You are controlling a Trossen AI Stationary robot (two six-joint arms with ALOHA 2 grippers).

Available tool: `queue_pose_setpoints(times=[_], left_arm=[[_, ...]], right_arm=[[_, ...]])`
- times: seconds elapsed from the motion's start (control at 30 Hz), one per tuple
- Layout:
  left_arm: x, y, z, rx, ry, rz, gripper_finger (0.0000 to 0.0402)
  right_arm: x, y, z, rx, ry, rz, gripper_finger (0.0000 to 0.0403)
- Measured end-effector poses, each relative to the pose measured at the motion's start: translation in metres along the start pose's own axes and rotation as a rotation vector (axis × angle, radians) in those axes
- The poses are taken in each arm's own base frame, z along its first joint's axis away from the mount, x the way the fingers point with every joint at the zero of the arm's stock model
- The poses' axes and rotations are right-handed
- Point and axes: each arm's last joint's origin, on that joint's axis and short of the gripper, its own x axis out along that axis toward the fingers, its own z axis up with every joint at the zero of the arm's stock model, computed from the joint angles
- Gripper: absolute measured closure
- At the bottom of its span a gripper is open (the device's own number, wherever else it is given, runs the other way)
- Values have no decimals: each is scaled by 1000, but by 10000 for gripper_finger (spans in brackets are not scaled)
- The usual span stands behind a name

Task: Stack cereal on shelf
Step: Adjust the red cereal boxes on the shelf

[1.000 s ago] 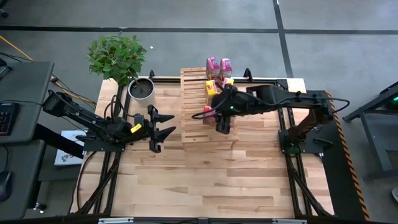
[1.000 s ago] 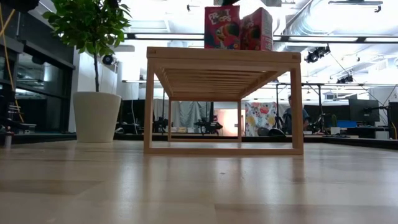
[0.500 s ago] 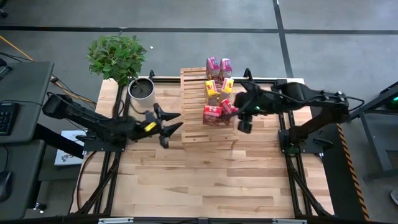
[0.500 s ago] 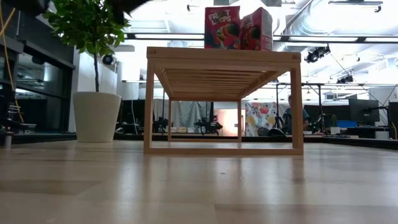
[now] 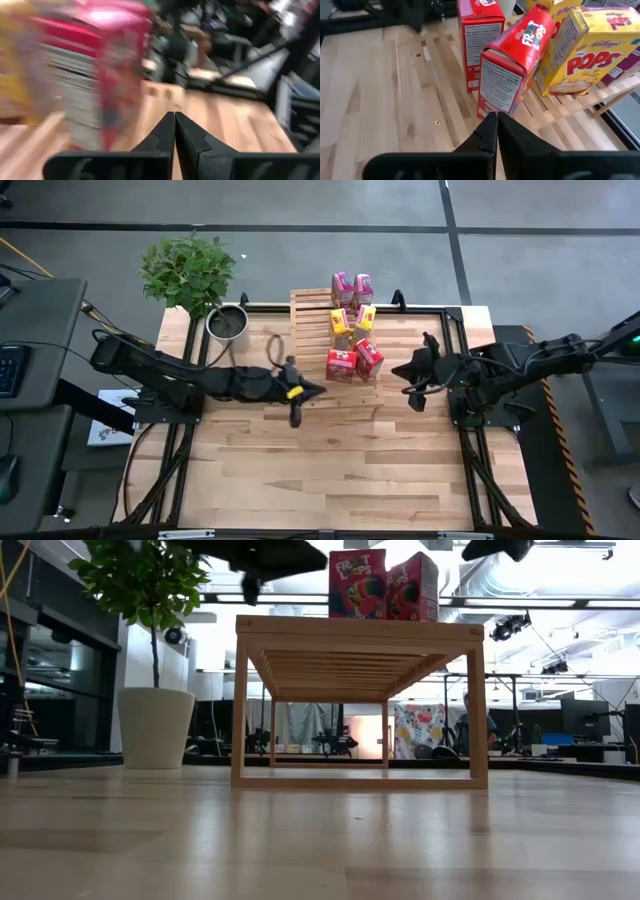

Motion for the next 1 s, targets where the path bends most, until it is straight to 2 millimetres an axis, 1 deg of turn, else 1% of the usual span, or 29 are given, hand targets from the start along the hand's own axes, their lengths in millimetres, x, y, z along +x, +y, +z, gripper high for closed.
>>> queue_pose_setpoints(times=[0.07, 0.13, 0.23, 0.3, 0.4, 0.57, 0.67, 0.87, 1.0], left_arm=[[12, -5, -1, 6, 46, -29, 401], [25, -4, -2, 23, 74, -18, 401], [40, 5, -1, 35, 84, 51, 401], [45, 13, -2, 35, 90, 97, 401], [47, 21, -4, 34, 110, 125, 401], [42, 31, -1, 33, 145, 157, 401], [43, 37, -1, 44, 154, 174, 401], [45, 53, 0, 55, 158, 214, 401], [46, 62, 3, 65, 149, 240, 401]], right_arm=[[0, 0, -5, 3, -20, 8, 395], [0, -1, -6, -5, -35, 11, 396], [-1, -1, -5, -5, -50, 4, 401], [-1, -1, -5, -8, -56, 2, 400], [-2, -2, -5, -20, -61, 4, 402], [-2, -2, -5, -32, -57, 11, 402], [-2, -2, -5, -31, -57, 12, 402], [-2, -1, -5, -31, -51, 30, 403], [-2, -2, -6, -34, -50, 5, 403]])
